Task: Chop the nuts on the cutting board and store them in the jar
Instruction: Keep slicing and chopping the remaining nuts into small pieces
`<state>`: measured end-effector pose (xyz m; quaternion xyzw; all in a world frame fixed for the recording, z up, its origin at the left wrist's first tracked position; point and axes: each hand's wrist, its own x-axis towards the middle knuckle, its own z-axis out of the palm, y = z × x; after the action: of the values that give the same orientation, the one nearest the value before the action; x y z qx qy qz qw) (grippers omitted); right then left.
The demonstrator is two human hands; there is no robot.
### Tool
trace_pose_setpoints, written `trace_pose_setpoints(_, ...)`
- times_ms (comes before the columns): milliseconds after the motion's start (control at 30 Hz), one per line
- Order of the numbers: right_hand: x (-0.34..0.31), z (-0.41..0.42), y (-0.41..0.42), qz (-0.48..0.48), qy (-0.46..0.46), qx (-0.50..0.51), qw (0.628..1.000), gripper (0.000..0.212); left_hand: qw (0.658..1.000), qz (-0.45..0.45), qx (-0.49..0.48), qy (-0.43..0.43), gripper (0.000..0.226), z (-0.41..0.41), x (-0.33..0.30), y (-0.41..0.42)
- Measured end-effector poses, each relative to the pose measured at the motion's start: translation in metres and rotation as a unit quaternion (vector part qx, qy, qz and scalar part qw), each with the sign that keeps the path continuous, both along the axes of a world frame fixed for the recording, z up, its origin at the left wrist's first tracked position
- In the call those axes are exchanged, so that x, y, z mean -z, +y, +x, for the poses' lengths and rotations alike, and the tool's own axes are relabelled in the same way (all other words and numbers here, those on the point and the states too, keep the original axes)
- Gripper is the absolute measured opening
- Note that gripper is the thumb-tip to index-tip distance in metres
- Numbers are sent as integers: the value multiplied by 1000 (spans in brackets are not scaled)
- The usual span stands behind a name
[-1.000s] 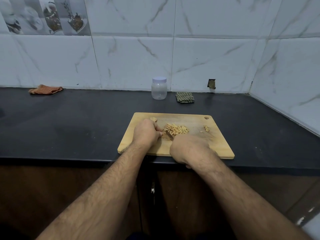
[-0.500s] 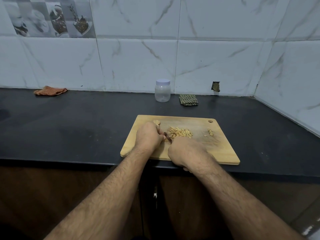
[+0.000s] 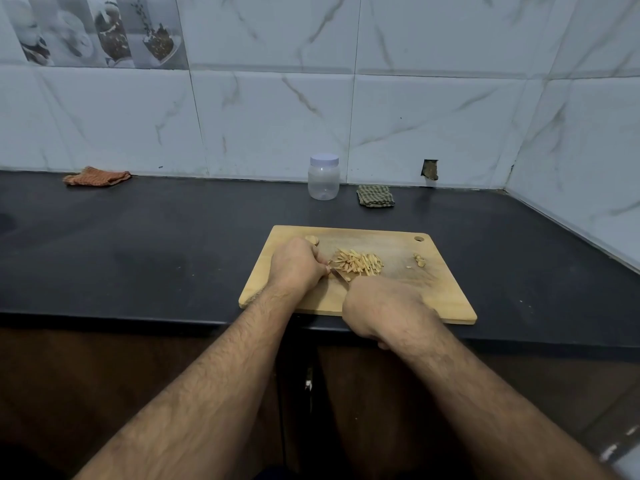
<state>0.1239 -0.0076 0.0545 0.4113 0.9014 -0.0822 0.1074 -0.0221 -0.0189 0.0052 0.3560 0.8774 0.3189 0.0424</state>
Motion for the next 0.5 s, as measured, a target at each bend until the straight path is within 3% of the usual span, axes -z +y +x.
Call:
trace_pose_setpoints(333,-2,4,4,13,48,6,999,24,999,3,7,-42,4,1,-3,-3)
trace_pose_setpoints(500,3,-1,3,20,64,-3,998,27,994,55,7,-92,18,-5,-4,-12)
